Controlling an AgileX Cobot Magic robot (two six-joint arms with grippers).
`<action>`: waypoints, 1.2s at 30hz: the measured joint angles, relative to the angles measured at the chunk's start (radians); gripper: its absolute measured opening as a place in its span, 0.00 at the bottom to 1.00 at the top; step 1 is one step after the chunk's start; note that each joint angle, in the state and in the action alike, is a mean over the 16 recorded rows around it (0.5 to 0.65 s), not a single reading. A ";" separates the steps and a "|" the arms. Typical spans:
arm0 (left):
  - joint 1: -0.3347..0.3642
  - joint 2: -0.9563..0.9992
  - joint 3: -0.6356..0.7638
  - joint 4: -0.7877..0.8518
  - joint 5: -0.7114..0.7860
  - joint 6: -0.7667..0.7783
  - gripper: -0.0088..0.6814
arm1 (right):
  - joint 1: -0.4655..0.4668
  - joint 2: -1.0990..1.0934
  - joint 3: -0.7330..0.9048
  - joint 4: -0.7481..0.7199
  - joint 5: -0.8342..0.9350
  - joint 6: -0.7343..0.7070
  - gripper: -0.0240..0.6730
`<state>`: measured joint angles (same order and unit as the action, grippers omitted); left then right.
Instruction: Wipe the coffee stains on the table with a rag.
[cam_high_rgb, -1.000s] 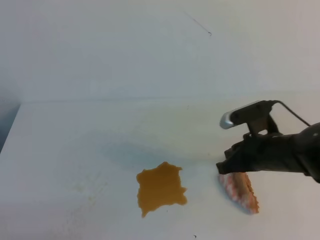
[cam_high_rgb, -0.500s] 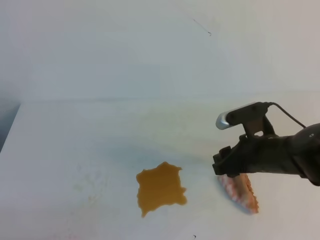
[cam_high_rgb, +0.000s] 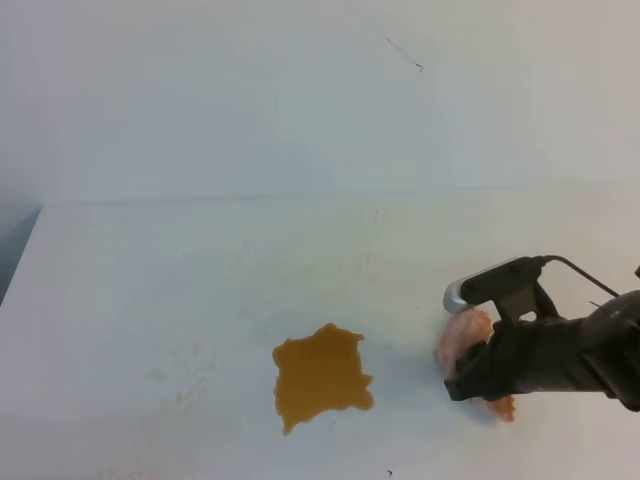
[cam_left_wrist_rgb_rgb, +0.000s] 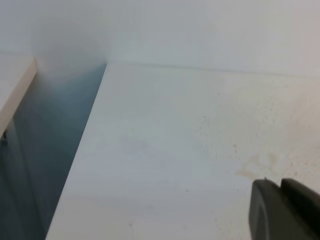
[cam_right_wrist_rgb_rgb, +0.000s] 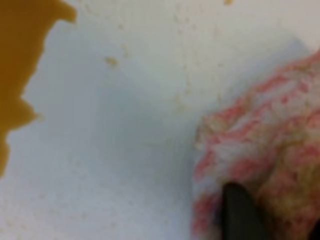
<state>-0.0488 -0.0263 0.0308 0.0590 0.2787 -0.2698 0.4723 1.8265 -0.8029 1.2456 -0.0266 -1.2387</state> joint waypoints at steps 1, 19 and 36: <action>0.000 0.000 0.000 0.000 0.000 0.000 0.01 | 0.001 0.006 -0.008 0.000 0.005 -0.002 0.40; 0.000 0.000 0.000 0.000 0.000 0.000 0.01 | 0.202 0.198 -0.382 0.010 0.148 -0.008 0.12; 0.000 0.000 0.000 0.000 0.000 0.000 0.01 | 0.319 0.331 -0.461 0.168 -0.153 -0.073 0.12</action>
<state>-0.0488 -0.0263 0.0308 0.0590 0.2787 -0.2698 0.7908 2.1574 -1.2640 1.4132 -0.1797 -1.3116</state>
